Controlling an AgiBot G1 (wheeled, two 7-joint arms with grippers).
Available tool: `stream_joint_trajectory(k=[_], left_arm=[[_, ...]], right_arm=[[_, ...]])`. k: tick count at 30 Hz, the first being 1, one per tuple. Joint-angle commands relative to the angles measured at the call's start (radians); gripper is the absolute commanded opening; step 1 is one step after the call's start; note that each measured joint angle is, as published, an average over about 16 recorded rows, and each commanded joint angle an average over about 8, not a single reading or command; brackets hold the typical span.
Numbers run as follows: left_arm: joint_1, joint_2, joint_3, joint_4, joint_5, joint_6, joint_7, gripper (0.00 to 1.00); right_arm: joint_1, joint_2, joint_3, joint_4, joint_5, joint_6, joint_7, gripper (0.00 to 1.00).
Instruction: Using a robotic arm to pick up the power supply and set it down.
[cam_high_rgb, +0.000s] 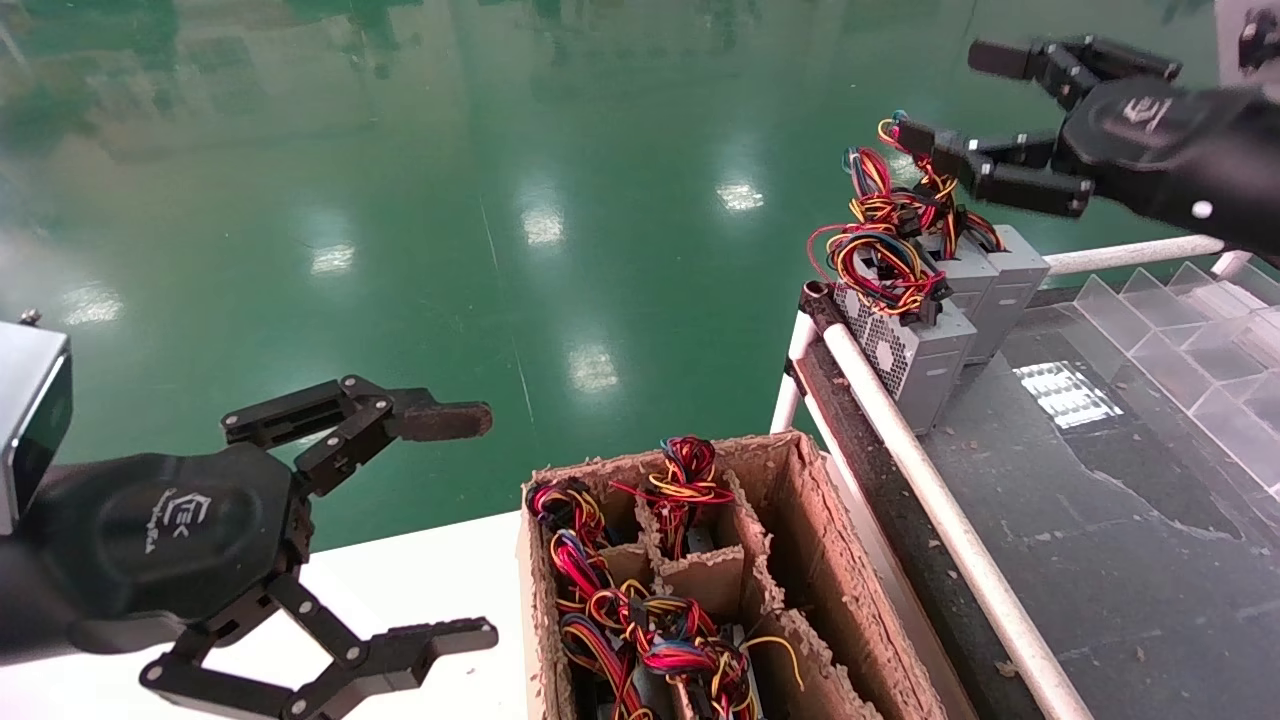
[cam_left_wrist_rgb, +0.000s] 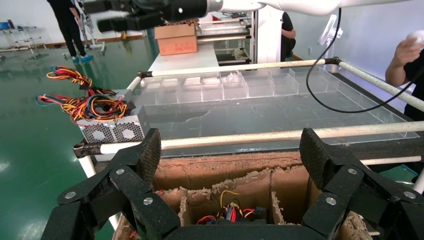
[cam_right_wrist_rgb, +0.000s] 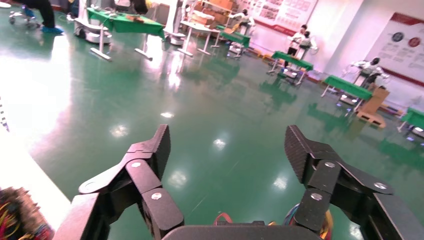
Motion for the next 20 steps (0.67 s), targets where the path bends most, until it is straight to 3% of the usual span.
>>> stream_joint_trajectory(k=[1,20], left_arm=[[0.000,0.000,0.000,0.000,0.000,0.000,0.000,1.00],[0.000,0.000,0.000,0.000,0.000,0.000,0.000,1.00]], right_arm=[[-0.027,0.011,0.005,0.042,0.015,-0.005,0.020,1.00],[-0.266,0.104,0.045,0.412,0.142,-0.046,0.198,1.00]])
